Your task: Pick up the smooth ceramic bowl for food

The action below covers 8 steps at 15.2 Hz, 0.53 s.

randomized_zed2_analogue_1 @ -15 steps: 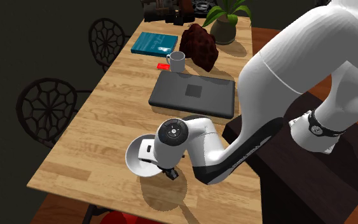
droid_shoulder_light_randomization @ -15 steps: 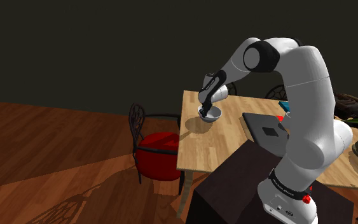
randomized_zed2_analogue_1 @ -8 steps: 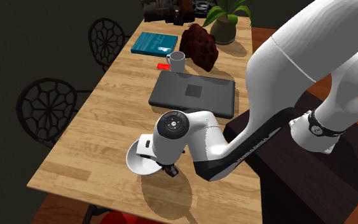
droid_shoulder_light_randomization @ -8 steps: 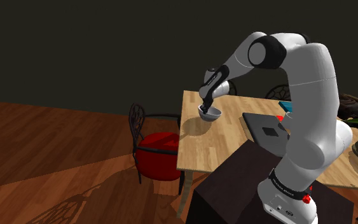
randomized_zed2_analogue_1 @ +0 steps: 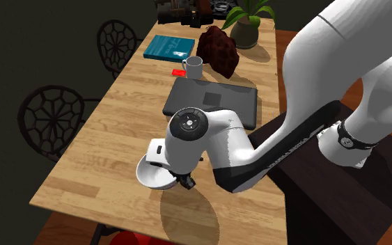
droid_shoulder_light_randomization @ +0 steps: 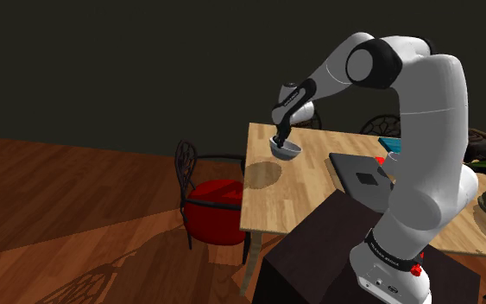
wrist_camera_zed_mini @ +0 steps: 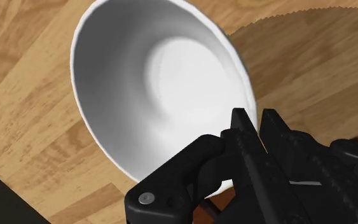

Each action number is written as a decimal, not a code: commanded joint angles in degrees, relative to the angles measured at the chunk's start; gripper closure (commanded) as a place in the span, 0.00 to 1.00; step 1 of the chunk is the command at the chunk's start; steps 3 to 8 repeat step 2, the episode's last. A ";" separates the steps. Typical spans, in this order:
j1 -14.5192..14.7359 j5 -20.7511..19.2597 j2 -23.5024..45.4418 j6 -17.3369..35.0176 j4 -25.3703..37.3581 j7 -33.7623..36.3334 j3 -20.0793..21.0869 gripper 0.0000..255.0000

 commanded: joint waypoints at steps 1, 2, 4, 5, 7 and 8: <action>-0.01 -0.04 -0.65 -0.60 -0.01 -0.10 -0.05 1.00; -0.01 -0.04 -0.65 -0.60 0.00 -0.10 -0.05 1.00; -0.01 -0.04 -0.65 -0.60 0.00 -0.10 -0.05 1.00; -0.01 -0.04 -0.65 -0.60 0.00 -0.10 -0.05 1.00; -0.01 -0.04 -0.65 -0.60 0.00 -0.10 -0.05 1.00; -0.01 -0.04 -0.65 -0.60 0.00 -0.10 -0.05 1.00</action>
